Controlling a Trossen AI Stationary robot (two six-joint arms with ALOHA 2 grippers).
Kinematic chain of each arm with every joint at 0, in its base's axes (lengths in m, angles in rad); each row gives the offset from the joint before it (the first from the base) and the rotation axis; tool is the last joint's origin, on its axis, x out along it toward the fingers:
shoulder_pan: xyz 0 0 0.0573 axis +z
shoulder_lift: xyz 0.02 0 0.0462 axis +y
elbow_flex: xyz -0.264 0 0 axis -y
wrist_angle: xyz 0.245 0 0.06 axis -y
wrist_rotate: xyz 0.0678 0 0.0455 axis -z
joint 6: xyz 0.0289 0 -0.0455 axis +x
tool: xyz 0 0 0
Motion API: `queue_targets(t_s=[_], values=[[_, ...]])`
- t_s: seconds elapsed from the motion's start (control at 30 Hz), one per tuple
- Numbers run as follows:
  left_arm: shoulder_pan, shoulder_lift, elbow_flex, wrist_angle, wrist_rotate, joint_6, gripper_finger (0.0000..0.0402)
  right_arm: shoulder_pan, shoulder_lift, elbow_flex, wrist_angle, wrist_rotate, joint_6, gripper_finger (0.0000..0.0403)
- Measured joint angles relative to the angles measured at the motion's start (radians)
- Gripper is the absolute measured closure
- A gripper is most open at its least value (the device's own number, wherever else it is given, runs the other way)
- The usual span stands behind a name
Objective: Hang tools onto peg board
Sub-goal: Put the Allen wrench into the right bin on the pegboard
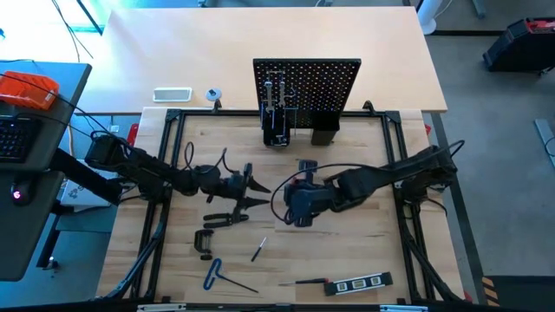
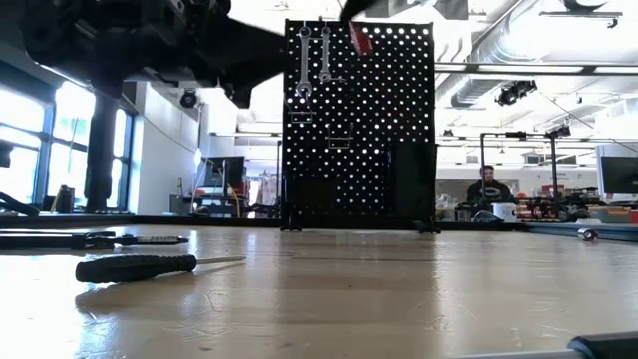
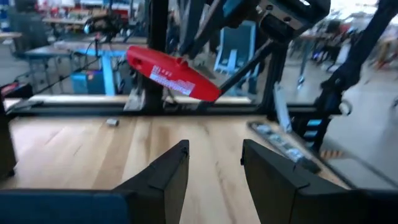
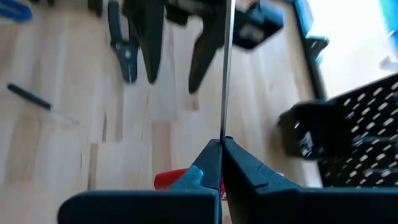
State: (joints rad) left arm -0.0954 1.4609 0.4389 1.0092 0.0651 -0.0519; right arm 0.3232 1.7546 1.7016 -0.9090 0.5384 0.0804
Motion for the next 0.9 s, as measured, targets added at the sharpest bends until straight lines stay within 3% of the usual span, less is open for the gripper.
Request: queue_targets(t_s=[0.2, 0.4, 0.67, 0.9], values=[[0.025, 0.0, 0.0, 0.152, 0.106, -0.064, 0.0257, 0.054, 0.0, 0.078, 0.041, 0.107, -0.081, 0.0403], [0.055, 0.0, 0.002, 0.357, 0.235, -0.186, 0.0257, 0.093, 0.0, 0.122, 0.225, 0.157, -0.258, 0.0403], [0.059, 0.0, 0.04, 0.55, 0.351, -0.317, 0.0257, 0.105, 0.0, 0.135, 0.485, 0.113, -0.505, 0.0403], [0.034, 0.016, 0.15, 0.561, 0.47, -0.372, 0.0256, 0.105, 0.0, 0.135, 0.63, 0.004, -0.63, 0.0403]])
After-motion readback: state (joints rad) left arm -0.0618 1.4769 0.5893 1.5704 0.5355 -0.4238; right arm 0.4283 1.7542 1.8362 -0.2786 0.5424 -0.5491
